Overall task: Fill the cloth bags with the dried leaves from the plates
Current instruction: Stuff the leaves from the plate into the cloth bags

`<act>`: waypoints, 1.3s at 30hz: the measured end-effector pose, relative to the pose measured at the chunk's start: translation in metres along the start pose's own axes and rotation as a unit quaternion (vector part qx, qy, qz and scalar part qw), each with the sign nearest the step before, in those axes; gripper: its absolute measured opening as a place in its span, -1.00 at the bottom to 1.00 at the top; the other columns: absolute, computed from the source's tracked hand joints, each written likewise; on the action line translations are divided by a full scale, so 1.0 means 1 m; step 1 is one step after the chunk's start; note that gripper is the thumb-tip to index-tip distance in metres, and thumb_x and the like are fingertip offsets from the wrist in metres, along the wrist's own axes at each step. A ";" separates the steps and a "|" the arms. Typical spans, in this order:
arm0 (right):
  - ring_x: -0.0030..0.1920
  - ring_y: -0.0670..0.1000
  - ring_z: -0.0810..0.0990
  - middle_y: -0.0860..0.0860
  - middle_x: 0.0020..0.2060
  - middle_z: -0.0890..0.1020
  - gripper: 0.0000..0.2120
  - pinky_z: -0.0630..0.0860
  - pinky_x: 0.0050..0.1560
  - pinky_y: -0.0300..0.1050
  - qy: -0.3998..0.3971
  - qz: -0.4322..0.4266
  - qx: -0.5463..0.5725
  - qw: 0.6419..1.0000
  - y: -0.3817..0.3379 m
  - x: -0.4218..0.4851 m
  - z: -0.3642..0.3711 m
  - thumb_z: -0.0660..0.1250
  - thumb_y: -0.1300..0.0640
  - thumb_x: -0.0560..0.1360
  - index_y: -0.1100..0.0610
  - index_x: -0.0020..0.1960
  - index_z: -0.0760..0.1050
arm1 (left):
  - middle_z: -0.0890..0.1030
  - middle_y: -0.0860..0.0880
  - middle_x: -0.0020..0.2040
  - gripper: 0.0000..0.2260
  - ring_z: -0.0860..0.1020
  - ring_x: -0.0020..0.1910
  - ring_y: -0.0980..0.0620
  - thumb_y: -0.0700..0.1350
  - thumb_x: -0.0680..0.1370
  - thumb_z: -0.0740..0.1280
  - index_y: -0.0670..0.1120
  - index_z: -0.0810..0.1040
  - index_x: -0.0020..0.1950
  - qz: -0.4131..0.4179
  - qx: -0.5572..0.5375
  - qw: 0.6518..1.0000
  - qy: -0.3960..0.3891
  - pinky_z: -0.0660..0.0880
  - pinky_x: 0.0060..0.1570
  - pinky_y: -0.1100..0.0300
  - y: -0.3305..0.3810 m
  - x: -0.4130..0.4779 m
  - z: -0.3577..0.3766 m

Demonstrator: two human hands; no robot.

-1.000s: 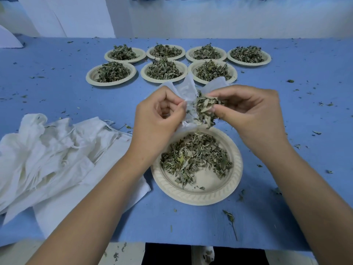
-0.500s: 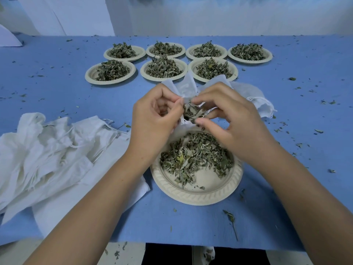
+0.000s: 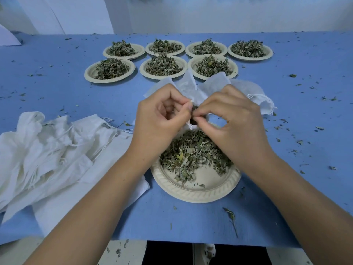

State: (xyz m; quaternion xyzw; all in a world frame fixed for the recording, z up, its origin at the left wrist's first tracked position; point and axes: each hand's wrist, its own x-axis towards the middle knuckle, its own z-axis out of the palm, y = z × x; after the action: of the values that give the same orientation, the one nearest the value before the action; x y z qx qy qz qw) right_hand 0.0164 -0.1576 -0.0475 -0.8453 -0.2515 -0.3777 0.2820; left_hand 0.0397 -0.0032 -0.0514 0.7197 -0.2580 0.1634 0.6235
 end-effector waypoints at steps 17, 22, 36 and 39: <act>0.20 0.09 0.53 -0.10 -0.15 0.67 -0.77 0.13 0.35 0.10 -0.112 -0.095 -0.095 0.985 -0.007 0.001 -0.001 0.24 0.02 0.48 0.11 -0.13 0.62 | 0.46 0.12 -0.56 -0.85 0.33 -0.65 0.22 -0.26 0.50 0.35 -0.10 0.50 -0.26 -0.087 -0.133 0.986 0.049 0.25 -0.63 0.40 0.003 0.003 0.000; 0.28 0.06 0.47 -0.14 -0.04 0.65 -0.83 0.05 0.35 0.09 -0.121 -0.080 -0.103 0.984 0.000 0.003 -0.005 0.36 0.02 0.43 0.06 -0.04 0.62 | 0.47 0.11 -0.56 -0.84 0.34 -0.64 0.21 -0.27 0.51 0.35 -0.09 0.53 -0.26 -0.097 -0.141 0.984 0.048 0.26 -0.63 0.40 0.002 0.005 -0.002; 0.23 0.04 0.50 -0.15 -0.05 0.67 -0.73 0.05 0.28 0.02 -0.097 -0.043 -0.095 0.990 -0.003 0.010 -0.013 0.22 -0.06 0.56 0.04 -0.02 0.65 | 0.47 0.09 -0.55 -0.82 0.34 -0.63 0.20 -0.31 0.54 0.34 -0.12 0.52 -0.24 -0.115 -0.134 0.983 0.042 0.27 -0.63 0.38 0.001 0.004 -0.002; 0.40 0.04 0.32 -0.14 0.07 0.64 -0.61 -0.07 0.40 0.10 -0.235 -0.041 -0.085 0.967 -0.008 0.003 -0.002 0.04 -0.15 0.57 -0.02 0.04 0.60 | 0.51 0.08 -0.51 -0.83 0.39 -0.61 0.21 -0.31 0.52 0.34 -0.11 0.53 -0.23 -0.086 -0.116 0.989 0.000 0.32 -0.61 0.37 0.002 0.002 0.000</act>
State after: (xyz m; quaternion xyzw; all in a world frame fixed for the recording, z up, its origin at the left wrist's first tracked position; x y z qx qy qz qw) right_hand 0.0119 -0.1533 -0.0418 -0.9201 -0.3123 -0.1997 0.1262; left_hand 0.0400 -0.0037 -0.0488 0.6618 -0.2119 0.0781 0.7149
